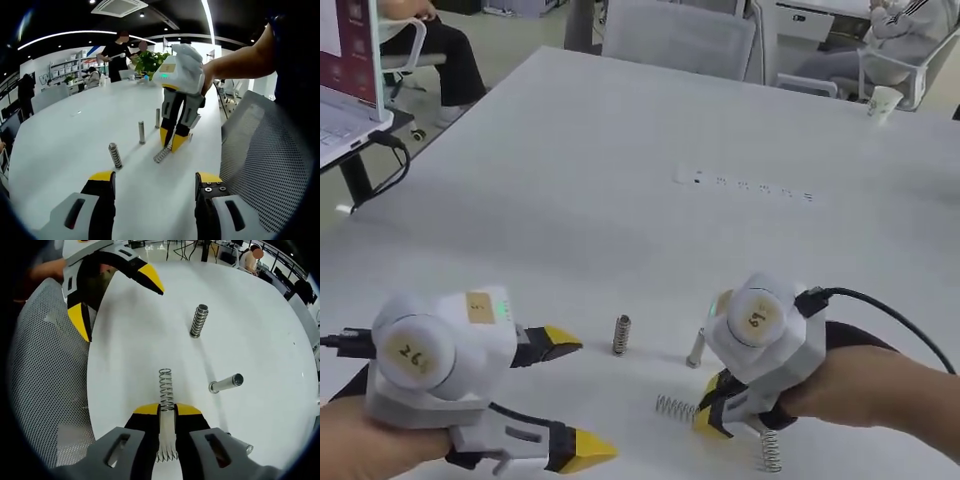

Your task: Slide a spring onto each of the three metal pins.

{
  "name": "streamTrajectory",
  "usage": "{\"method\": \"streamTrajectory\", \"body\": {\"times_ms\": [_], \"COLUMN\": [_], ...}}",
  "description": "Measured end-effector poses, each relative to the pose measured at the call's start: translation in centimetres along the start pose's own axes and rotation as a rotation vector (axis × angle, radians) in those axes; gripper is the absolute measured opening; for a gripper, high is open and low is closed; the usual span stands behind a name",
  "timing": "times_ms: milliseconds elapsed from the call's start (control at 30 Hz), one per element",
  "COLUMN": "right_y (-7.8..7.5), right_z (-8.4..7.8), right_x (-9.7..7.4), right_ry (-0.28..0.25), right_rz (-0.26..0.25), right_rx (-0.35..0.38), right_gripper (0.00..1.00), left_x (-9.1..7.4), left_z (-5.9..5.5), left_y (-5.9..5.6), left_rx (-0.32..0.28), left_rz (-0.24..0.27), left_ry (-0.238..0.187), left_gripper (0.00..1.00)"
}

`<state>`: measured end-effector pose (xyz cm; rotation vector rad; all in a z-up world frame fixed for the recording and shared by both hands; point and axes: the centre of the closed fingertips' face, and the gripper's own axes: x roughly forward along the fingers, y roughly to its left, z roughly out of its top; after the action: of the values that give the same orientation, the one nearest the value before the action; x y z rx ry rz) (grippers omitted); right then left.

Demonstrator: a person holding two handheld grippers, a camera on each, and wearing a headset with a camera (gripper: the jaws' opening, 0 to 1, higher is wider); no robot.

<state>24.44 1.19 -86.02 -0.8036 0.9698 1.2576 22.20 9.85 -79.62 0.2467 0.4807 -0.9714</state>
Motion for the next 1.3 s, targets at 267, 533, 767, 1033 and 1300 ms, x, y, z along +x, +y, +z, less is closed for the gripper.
{"method": "streamTrajectory", "body": {"times_ms": [267,533,767,1033,1300], "right_y": [0.6,1.6,2.5,3.2,3.6], "right_z": [0.6,2.1,3.0,4.0,4.6], "right_x": [-1.5,-4.7,-7.5,-9.4,-9.9], "right_ry": [-0.021,-0.090,-0.133,-0.158,-0.171], "right_rz": [0.007,0.026,0.039,0.043,0.062], "right_rx": [0.008,0.023,0.015,-0.026,-0.055], "right_gripper": [0.08,0.08,0.08,0.08,0.08], "left_x": [0.1,0.5,1.3,1.9,2.4], "left_z": [0.5,1.6,2.9,4.5,5.0], "left_y": [-0.3,-0.9,-2.0,-3.0,-3.6], "left_rx": [0.006,0.018,0.045,0.054,0.084], "left_rz": [-0.008,-0.036,-0.083,-0.131,-0.162], "left_ry": [-0.010,-0.028,-0.039,-0.070,-0.077], "left_gripper": [0.59,0.58,0.57,0.55,0.40]}}
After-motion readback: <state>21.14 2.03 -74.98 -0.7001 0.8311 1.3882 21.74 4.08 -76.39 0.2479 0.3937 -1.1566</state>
